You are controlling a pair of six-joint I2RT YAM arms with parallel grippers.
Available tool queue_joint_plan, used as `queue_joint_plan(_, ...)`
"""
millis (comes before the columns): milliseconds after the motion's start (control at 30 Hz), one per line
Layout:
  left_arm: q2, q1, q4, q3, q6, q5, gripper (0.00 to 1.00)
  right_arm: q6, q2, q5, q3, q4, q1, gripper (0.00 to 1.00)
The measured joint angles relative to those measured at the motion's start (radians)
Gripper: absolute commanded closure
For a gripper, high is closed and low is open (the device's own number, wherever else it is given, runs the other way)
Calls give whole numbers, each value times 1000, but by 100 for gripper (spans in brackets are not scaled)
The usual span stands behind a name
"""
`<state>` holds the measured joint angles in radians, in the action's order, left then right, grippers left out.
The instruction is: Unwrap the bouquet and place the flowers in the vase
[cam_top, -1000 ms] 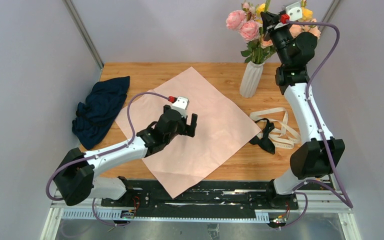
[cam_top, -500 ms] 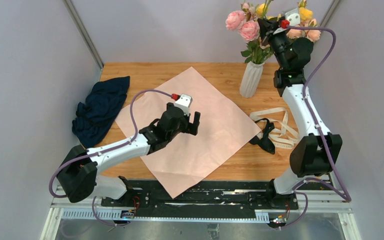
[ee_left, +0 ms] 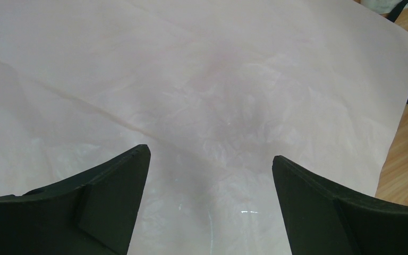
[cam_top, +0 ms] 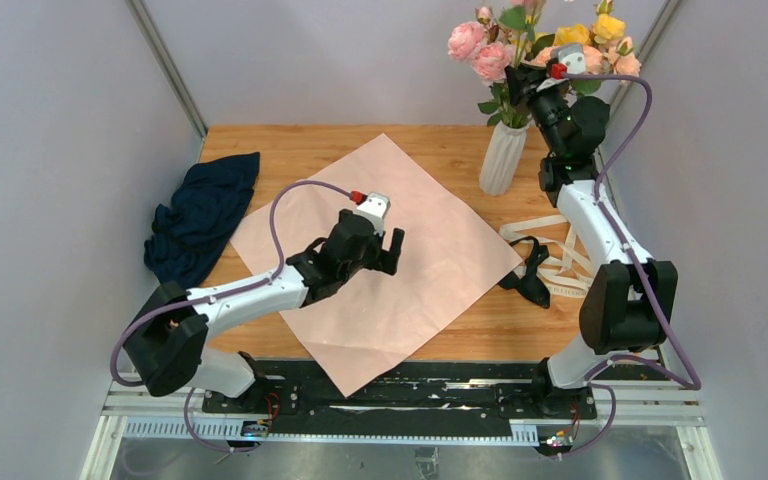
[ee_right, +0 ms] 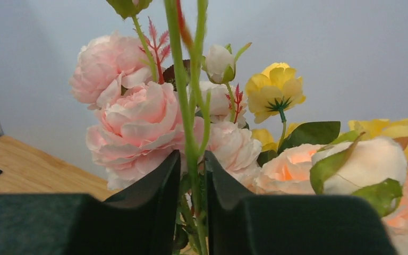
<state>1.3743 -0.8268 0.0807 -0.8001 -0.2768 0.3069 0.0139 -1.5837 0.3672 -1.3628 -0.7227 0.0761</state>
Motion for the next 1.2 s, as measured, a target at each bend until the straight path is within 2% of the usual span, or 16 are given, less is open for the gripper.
queue_joint_plan(67,7,0,0,0,0,-10,4,-20,0,3,0,-4,0,51)
queue_joint_plan(233,12,0,1,0,0,-32,6,-37,0,12,-9,-7,0,49)
queue_joint_plan(333,14,0,3,0,0,-43,6,-42,3,15,-19,-8,0,66)
queue_joint_plan(433,23,0,8,0,-1,-56,7,-50,11,15,-20,-8,0,97)
queue_joint_plan(467,26,0,8,0,-1,-59,7,-50,14,15,-19,-9,0,100)
queue_joint_plan(1200,27,0,8,0,-8,-102,10,-43,-8,-6,-14,-36,0,100)
